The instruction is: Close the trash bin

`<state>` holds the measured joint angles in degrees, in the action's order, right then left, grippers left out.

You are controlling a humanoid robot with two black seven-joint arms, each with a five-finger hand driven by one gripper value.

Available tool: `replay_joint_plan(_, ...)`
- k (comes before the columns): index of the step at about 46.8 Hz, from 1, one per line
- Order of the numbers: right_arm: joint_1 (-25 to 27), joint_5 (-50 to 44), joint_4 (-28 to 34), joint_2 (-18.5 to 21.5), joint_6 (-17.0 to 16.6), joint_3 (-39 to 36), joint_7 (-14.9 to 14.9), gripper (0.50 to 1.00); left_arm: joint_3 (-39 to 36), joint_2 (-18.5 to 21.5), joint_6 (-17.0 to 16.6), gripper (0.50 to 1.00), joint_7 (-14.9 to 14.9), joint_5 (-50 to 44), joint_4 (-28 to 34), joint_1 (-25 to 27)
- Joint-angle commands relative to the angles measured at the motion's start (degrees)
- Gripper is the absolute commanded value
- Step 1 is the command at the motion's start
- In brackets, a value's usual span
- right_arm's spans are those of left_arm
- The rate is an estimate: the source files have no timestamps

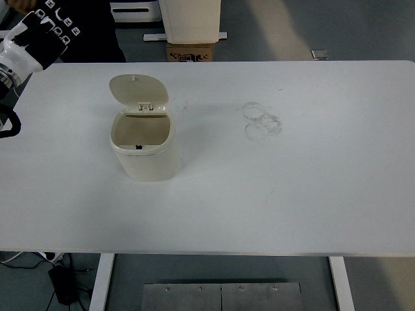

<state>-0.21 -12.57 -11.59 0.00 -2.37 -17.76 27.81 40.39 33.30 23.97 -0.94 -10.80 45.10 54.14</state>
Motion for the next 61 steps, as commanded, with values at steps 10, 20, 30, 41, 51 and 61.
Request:
replay_joint_plan(10, 0.0, 0.0, 0.0, 0.0, 0.0, 0.0, 0.1, 0.991, -10.1, 2.3, 0.0, 1.000, 0.1, 0.1, 3.8, 5.7)
replay_joint_plan(20, -0.1, 0.0, 0.0, 0.0, 0.0, 0.0, 0.0, 0.991, -23.0, 6.0, 0.0, 1.000, 0.8, 1.0, 8.5, 13.6)
replay_joint_plan(30, 0.0, 0.0, 0.0, 0.0, 0.0, 0.0, 0.1, 0.991, -34.4, 8.4, 0.8, 1.000, 3.8, 9.6, 11.4, 21.6)
replay_joint_plan(41, -0.1, 0.0, 0.0, 0.0, 0.0, 0.0, 0.1, 0.991, -39.3, 8.7, 3.4, 1.000, 4.9, 19.4, 13.5, 24.2)
replay_joint_plan(51, -0.1, 0.0, 0.0, 0.0, 0.0, 0.0, 0.1, 0.991, -39.6, 9.9, 6.1, 1.000, 5.0, 27.9, 16.4, 26.1)
replay_joint_plan(61, -0.1, 0.0, 0.0, 0.0, 0.0, 0.0, 0.0, 0.991, -41.6, 11.3, 9.9, 1.000, 6.4, 35.6, 16.7, 29.6)
